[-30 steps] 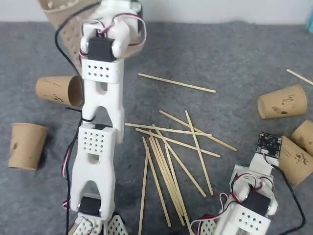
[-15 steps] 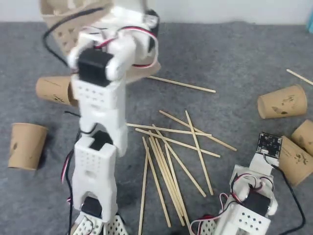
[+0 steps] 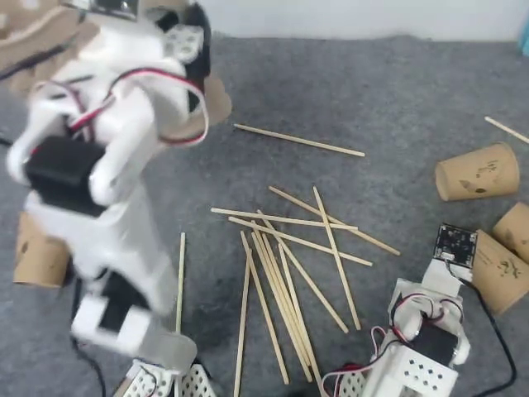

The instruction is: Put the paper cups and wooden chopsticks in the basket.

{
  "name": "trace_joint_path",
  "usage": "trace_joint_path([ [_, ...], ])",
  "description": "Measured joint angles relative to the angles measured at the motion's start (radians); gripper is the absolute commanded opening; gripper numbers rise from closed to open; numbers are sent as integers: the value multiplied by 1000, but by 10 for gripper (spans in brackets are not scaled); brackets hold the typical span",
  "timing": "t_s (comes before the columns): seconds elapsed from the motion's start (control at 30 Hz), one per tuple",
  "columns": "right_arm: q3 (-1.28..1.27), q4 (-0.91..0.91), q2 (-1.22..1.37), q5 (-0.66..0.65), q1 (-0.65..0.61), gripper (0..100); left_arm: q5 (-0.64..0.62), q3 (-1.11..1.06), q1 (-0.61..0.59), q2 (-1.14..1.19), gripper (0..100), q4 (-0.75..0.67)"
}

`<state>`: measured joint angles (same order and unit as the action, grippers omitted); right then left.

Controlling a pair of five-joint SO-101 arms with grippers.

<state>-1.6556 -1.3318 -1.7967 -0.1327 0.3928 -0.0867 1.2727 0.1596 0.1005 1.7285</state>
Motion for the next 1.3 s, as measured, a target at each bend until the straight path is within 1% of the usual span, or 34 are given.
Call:
trace_joint_path([
  [0.07, 0, 0, 0, 0, 0, 29, 0, -176, 0, -117, 10, -5],
  [0.13, 0, 0, 0, 0, 0, 29, 0, -356, -3, -216, 10, -72],
  [0.2, 0, 0, 0, 0, 0, 29, 0, -534, -14, -302, 10, -175],
  [0.33, 0, 0, 0, 0, 0, 29, 8, -925, -25, -446, 10, -460],
  [0.53, 0, 0, 0, 0, 0, 29, 135, -1522, 9, -603, 11, -967],
  [0.6, 0, 0, 0, 0, 0, 29, 170, -1685, 28, -631, 11, -1103],
  [0.67, 0, 0, 0, 0, 0, 29, 189, -1803, 35, -632, 11, -1221],
  [0.8, 0, 0, 0, 0, 0, 29, 190, -1919, 35, -606, 11, -1461],
  [0.97, 0, 0, 0, 0, 0, 29, 190, -1926, 32, -453, 11, -1714],
  [1.03, 0, 0, 0, 0, 0, 29, 190, -1923, 29, -379, 11, -1761],
  [1.17, 0, 0, 0, 0, 0, 29, 190, -1867, 28, -215, 11, -1812],
  [1.23, 0, 0, 0, 0, 0, 29, 190, -1815, 28, -129, 11, -1870],
  [1.3, 0, 0, 0, 0, 0, 29, 190, -1743, 28, -43, 11, -1898],
])
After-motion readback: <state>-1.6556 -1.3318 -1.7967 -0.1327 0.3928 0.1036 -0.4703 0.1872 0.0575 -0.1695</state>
